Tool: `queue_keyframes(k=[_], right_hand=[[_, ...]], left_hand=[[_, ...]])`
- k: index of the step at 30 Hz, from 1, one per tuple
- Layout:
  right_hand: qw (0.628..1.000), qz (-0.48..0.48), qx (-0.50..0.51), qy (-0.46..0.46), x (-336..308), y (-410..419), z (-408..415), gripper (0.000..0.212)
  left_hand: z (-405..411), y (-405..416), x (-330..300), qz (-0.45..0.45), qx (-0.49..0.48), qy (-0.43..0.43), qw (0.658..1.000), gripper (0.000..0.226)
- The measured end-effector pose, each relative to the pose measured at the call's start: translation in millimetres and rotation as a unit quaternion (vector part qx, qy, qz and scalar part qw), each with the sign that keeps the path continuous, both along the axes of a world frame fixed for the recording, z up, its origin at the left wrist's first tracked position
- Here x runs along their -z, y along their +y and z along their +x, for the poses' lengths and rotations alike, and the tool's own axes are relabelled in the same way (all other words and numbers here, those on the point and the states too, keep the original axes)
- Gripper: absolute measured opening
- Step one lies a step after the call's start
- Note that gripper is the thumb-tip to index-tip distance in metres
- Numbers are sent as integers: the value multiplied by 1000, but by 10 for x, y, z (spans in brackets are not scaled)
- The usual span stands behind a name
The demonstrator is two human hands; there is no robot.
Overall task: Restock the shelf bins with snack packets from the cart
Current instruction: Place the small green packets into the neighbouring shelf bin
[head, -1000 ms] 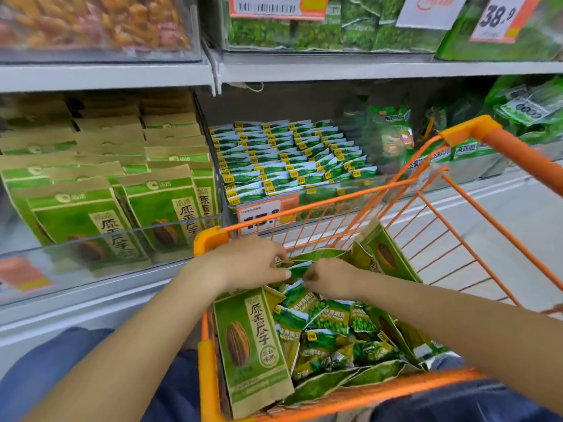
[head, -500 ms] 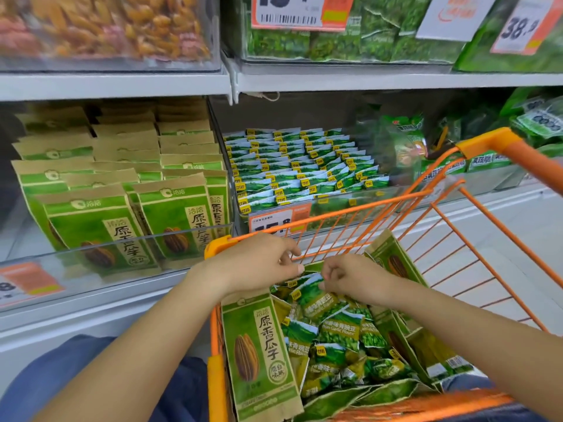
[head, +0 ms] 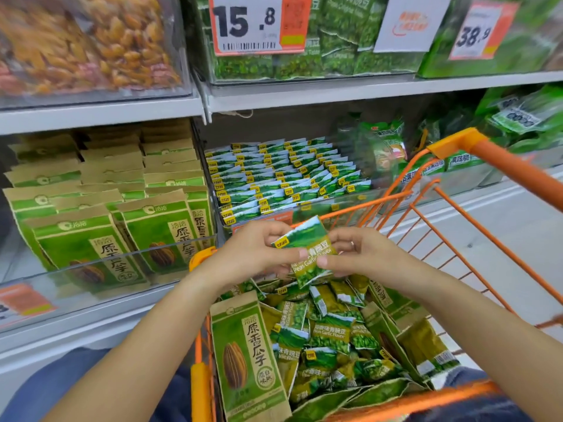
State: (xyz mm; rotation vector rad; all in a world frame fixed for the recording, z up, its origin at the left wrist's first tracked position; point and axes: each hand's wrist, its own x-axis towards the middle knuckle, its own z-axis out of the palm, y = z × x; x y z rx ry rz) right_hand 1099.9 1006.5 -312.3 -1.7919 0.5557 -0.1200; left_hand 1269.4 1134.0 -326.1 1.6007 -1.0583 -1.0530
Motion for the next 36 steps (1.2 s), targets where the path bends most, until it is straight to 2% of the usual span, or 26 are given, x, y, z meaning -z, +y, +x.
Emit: queue_keyframes(k=[4,8,10,16,19,20,21,22,23,24,25,26,27,29,32,36], right_hand=[[999,18,50,-10,30,19,45,28],[997,-1,74,-11,42,15,112,4],[997,-18,69,-19,9,32,133,2],[996,-48,65,-41,-36,-63,212,26],[998,-49,32,-3,-139,-140,296,33],[999,-49,9,3,-185,-159,346,31],[999,-51,-3,5,-216,-177,404,27],[999,-51,7,9,-235,-194,473,23],[998,-53,33,9,-255,-215,555,23],[996,-61,62,3,-271,-249,656,34],[993,-70,92,-2,-281,-294,773,48],[991,-74,113,-5,-296,-341,916,58],[990,-69,123,-14,-309,-380,1069,62],[990,-43,135,-26,-296,-463,1415,62],[989,0,146,-24,-200,-631,2027,45],[985,-20,171,-7,-16,-841,2723,32]], left_hand=[[2,7,-22,-13,-3,14,1000,14],[-10,10,19,-6,7,-17,1000,32],[-22,4,37,-3,4,-30,1000,37],[-31,-30,-24,-23,-54,-49,997,55],[21,-46,-58,-22,-90,-147,985,68],[42,-47,-78,-31,-102,-191,976,62],[67,-33,-105,-46,-117,-245,961,52],[120,-2,-135,-69,-144,-333,929,43],[196,43,-175,-104,-174,-446,872,38],[306,97,-199,-137,-201,-547,801,35],[439,154,-185,-151,-225,-613,742,33],[563,218,-167,-139,-246,-651,705,33],[665,270,-129,-107,-260,-672,685,35],[750,293,-81,-52,-264,-691,671,38],[772,213,-52,-83,-272,-691,664,28],[814,167,-13,-120,-293,-682,659,25]])
